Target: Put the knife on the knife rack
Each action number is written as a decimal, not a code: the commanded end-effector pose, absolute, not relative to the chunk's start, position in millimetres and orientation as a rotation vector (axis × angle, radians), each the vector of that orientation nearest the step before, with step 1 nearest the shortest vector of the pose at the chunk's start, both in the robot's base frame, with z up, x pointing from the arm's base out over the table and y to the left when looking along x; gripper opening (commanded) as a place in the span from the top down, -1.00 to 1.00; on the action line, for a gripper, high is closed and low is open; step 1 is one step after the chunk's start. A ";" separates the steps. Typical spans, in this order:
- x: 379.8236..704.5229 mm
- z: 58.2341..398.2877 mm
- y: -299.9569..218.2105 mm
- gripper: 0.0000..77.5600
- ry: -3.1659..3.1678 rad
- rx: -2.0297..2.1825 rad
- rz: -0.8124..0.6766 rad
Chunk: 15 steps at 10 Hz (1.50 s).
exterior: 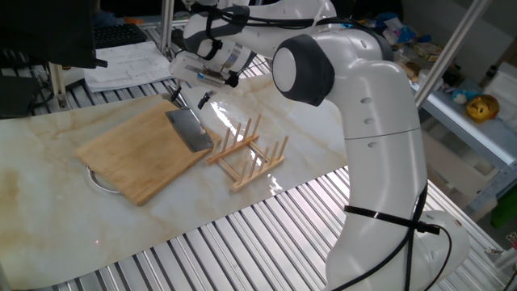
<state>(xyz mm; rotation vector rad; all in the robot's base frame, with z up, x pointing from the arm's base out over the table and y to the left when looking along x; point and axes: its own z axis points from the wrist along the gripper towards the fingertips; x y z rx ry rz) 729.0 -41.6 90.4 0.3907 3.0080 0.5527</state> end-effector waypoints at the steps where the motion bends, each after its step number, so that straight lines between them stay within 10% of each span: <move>1: 730.5 88.1 -37.1 -1.00 2.994 0.406 0.574; 15: 736.9 77.4 -19.8 -1.00 2.957 0.450 0.600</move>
